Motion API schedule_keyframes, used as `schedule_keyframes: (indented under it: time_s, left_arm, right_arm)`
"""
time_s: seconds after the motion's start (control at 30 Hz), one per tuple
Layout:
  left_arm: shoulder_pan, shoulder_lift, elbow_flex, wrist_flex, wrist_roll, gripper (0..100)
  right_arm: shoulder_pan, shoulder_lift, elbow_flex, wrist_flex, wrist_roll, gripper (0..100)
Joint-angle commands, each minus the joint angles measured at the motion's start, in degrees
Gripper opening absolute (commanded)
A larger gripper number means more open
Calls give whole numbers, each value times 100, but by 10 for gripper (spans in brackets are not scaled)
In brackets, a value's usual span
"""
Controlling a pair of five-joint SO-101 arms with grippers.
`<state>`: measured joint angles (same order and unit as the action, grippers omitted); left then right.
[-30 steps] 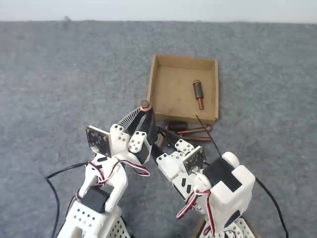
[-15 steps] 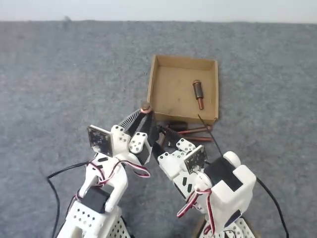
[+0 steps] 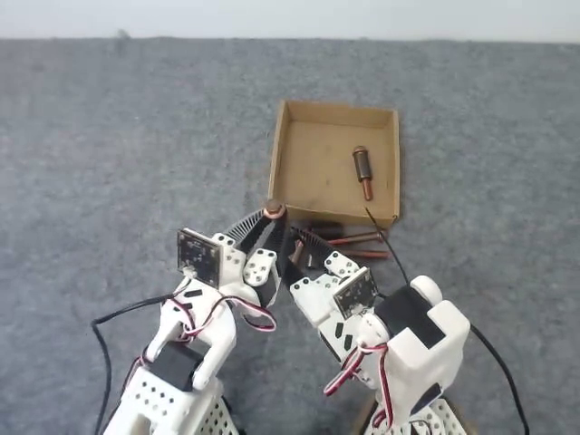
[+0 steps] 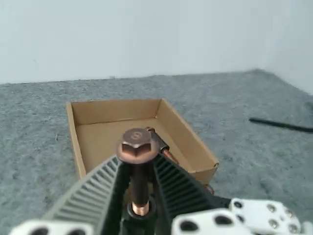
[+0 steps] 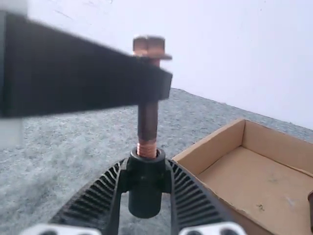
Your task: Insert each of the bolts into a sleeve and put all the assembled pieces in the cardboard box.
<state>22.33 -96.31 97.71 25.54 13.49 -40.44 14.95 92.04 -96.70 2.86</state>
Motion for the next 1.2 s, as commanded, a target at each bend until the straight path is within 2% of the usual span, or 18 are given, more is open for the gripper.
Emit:
schedule_keyframes:
  time_s: [0.0, 0.53, 0.6, 0.8, 1.17]
  left_arm:
    - [9, -79, -84, 211, -325, 10]
    - [9, -70, -84, 791, -316, 13]
    - [9, -70, -84, 879, -316, 41]
    - [9, -70, -84, 1187, -316, 211]
    - [53, -123, -101, 1160, -273, 213]
  right_arm:
    - [101, -391, 62, -31, 88, 6]
    - [101, -391, 62, -31, 88, 6]
    - [101, -391, 62, -31, 88, 6]
    - [101, -391, 62, -31, 88, 6]
    - [119, -382, 62, -31, 88, 6]
